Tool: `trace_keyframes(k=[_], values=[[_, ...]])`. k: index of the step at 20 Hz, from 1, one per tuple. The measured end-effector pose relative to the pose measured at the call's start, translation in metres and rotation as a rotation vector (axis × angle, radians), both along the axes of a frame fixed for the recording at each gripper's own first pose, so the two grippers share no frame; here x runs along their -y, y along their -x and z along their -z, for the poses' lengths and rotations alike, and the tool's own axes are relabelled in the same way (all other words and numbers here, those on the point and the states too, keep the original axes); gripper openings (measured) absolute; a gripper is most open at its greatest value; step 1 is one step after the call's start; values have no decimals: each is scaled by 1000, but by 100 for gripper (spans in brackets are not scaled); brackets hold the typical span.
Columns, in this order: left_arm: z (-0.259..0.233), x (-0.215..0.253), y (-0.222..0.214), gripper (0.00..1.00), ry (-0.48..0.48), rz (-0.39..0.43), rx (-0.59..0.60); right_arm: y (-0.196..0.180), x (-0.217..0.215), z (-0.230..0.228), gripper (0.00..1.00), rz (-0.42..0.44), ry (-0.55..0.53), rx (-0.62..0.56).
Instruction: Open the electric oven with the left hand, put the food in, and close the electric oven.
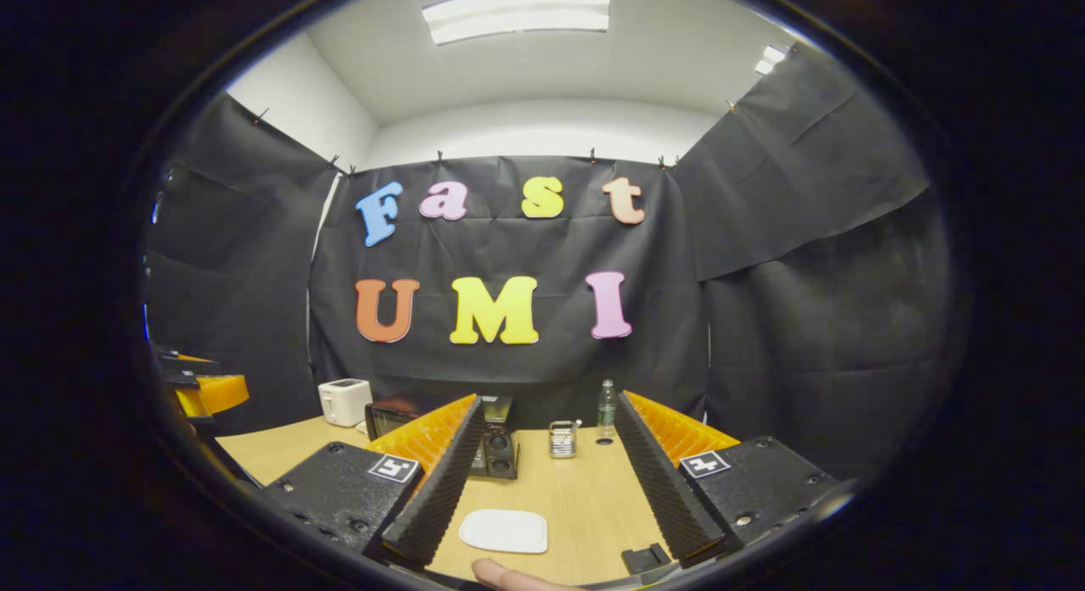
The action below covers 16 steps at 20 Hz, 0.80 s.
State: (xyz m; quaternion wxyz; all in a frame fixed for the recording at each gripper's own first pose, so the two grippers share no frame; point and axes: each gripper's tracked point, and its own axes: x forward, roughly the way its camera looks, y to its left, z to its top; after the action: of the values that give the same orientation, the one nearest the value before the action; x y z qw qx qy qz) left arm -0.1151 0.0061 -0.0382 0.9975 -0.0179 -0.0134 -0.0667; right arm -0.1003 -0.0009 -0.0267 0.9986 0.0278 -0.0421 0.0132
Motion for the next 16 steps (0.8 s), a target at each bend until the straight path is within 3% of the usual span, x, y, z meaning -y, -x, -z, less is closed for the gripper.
trace_keyframes(k=[3,4,5,6,8,9,10,11,16], values=[[-1,1,1,96,-5,-2,0,1,-4,2,92,-13,-5,-8],[1,2,0,89,-8,4,-5,0,-6,3,92,-21,-4,-12],[2,3,1,89,-10,7,-7,-1,-8,3,92,-28,-5,-13],[2,3,1,96,-13,7,-11,-1,-8,2,92,-31,-7,-14],[5,7,-2,96,-18,17,-16,0,-9,2,92,-35,-3,-15],[5,8,-1,89,-22,20,-17,-1,-10,2,92,-37,0,-12],[3,6,-2,89,-27,17,-10,-1,-11,2,92,-37,0,-9],[1,5,-1,96,-31,11,3,-1,-11,1,92,-39,-1,-7],[-2,-6,2,96,-2,-29,20,-7,-8,10,92,-31,-23,-25]])
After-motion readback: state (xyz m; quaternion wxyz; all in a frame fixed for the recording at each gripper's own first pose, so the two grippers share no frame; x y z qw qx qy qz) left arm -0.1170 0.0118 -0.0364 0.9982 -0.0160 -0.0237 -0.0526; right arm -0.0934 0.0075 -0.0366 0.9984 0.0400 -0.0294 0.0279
